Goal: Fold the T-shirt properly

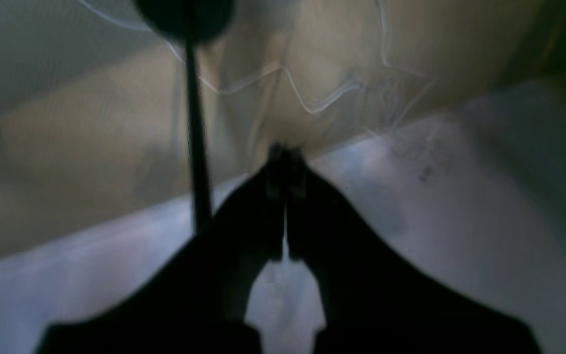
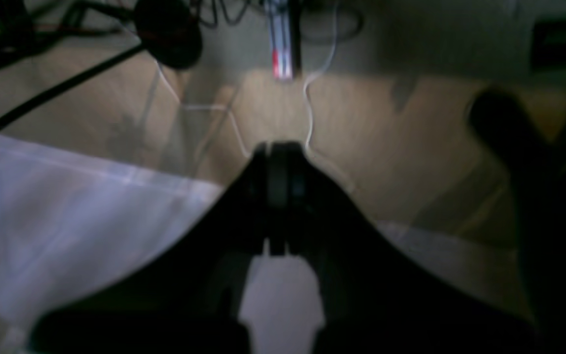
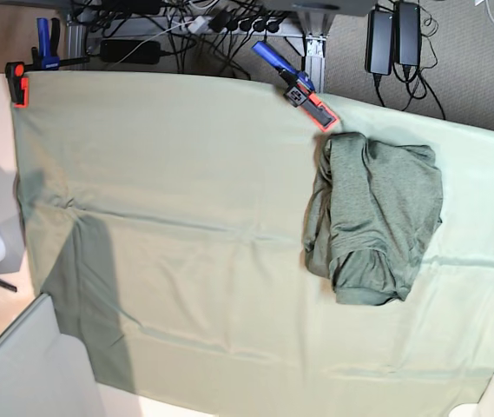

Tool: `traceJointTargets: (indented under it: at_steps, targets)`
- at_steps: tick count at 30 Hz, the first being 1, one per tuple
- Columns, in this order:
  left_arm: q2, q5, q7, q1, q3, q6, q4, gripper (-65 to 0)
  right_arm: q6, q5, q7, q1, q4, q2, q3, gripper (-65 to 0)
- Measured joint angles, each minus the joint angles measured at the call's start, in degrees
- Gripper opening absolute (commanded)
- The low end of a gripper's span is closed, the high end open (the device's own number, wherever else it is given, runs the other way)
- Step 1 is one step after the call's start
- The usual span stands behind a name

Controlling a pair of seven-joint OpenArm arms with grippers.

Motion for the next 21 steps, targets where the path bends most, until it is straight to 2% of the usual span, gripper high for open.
traceJointTargets:
  at_steps: [5,8,16,21]
  targets:
    - [-3.45,4.09,-0.57,-6.08,9.49,4.81,-10.12,-65.0,-0.04,0.28,-0.35,1.07,-7.39,0.13,-0.07,-65.0]
    - [-4.42,5.29,-0.46,-10.6,14.88,6.8,-17.53,-65.0,-0.22,-0.17,-3.3,2.73,-11.5,0.15,-0.09,-65.0]
    - [-3.65,4.87,-3.63,-21.51,25.38,7.13,-32.37,-65.0,-0.33,0.04,-4.98,8.17,-22.93,0.09,-0.11,-65.0]
    - [-1.66,5.03,-4.24,-25.38,27.56,7.08,-35.71,-65.0,-0.68,-1.16,-5.31,12.0,-30.14,-0.07,-0.59,-65.0]
